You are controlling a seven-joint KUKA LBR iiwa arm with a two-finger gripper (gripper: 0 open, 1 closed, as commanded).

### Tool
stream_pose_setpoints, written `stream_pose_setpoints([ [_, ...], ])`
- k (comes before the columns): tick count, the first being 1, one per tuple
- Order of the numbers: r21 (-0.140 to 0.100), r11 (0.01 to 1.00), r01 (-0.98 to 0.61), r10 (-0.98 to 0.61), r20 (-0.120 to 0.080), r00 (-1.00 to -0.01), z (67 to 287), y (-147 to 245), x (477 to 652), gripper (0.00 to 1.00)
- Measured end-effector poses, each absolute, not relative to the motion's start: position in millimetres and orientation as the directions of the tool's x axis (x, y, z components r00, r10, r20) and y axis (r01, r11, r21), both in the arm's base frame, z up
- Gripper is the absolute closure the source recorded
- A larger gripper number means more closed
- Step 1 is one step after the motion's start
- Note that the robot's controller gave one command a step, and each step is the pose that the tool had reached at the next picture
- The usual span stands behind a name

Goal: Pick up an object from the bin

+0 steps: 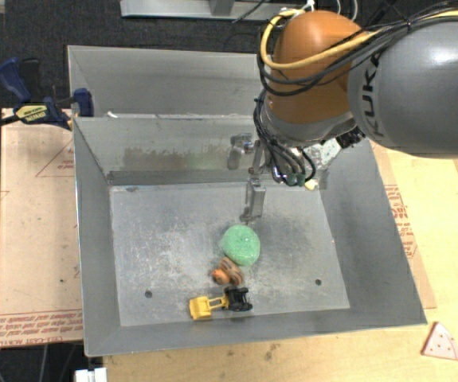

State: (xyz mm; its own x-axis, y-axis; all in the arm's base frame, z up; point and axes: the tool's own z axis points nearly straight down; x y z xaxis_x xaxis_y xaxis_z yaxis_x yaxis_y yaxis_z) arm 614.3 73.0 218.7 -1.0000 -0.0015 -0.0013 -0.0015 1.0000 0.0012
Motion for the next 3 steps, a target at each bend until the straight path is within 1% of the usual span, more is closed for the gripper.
stream_pose_setpoints([
  [1, 0.001, 0.998, -0.069, -0.069, -0.007, -0.998, 180.8, 55.9, 603.0, 0.00],
  [2, 0.000, 0.975, -0.222, -0.222, -0.003, -0.975, 131.7, 34.0, 595.8, 0.00],
  [3, 0.001, 0.978, -0.209, -0.209, -0.003, -0.978, 90.0, 22.6, 600.8, 0.00],
])
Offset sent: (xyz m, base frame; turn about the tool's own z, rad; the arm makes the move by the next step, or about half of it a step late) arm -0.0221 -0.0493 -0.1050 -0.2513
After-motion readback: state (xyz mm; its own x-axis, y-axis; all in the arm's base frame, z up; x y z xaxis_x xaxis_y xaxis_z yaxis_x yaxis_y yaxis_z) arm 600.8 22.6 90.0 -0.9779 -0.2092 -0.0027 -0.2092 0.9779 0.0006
